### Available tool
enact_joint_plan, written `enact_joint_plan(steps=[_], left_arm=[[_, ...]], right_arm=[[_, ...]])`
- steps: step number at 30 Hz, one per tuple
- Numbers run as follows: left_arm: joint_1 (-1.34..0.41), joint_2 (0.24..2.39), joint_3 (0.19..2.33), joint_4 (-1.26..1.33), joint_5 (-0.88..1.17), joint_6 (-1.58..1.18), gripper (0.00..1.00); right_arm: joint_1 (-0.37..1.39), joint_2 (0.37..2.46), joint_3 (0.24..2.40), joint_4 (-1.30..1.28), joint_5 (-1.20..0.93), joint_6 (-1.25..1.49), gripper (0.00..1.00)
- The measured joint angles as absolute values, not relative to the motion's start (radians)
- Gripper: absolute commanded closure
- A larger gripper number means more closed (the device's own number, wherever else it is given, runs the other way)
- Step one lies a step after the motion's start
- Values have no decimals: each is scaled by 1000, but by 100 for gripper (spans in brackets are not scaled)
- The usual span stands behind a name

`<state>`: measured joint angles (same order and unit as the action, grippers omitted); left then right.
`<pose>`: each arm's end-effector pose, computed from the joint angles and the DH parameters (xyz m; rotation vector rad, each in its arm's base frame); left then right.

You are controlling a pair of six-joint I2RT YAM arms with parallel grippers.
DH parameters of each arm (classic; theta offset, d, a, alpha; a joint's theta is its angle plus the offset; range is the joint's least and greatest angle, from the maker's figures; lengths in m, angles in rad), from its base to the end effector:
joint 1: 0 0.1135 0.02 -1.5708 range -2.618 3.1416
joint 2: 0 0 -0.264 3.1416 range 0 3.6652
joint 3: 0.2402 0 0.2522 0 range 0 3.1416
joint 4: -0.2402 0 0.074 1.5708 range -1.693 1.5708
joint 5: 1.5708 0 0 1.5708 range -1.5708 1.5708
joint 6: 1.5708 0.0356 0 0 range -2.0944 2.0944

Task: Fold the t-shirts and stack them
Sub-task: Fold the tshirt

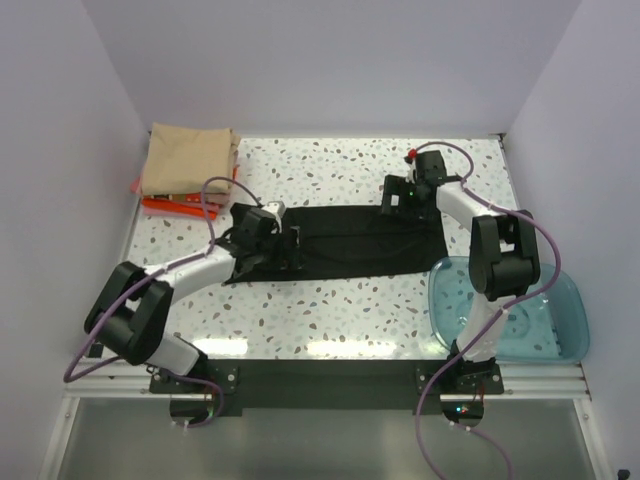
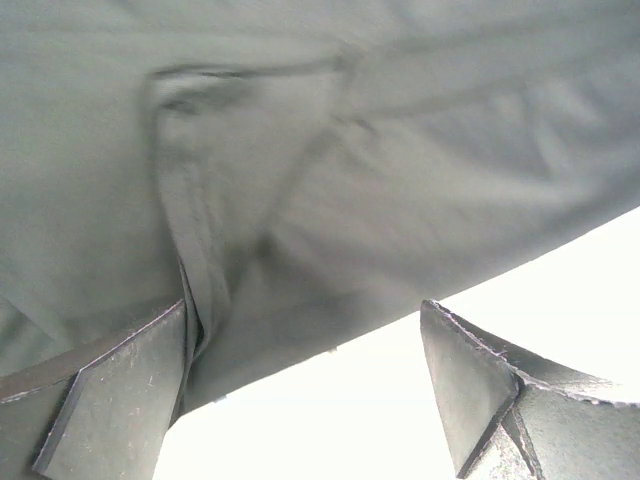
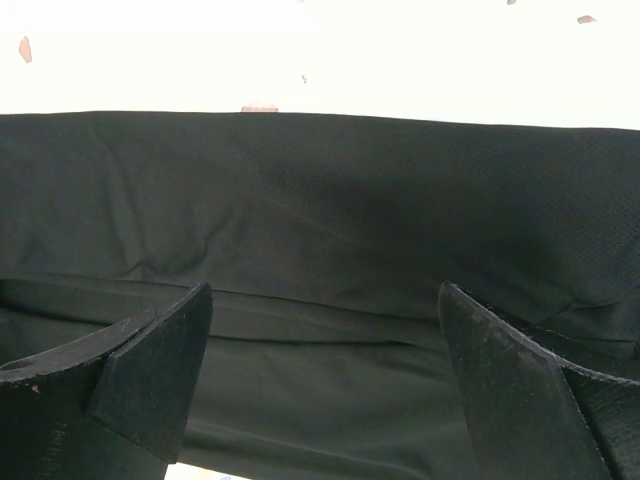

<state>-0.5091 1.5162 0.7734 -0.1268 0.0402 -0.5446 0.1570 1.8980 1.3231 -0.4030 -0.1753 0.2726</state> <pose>0.2589 -0.1461 0.1719 -0.0261 2.5083 -0.5048 0.3981 0.0693 0.1902 0.0797 2.5718 0.3883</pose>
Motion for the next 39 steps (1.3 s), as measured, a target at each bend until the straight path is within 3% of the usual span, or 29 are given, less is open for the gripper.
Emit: enact_joint_plan(steps=[16, 22, 31, 39], left_arm=[[-545, 1264, 670, -107, 183, -396, 0], [-545, 1378, 789, -140, 23, -419, 0], [-544, 1659, 948, -124, -57, -461, 0], [-544, 1695, 952, -138, -109, -491, 0]], right_arm=[[144, 1898, 1322, -404, -173, 269, 1], [134, 1898, 1322, -405, -171, 268, 2], [133, 1899, 1322, -405, -171, 268, 1], [130, 1929, 1322, -408, -167, 268, 1]])
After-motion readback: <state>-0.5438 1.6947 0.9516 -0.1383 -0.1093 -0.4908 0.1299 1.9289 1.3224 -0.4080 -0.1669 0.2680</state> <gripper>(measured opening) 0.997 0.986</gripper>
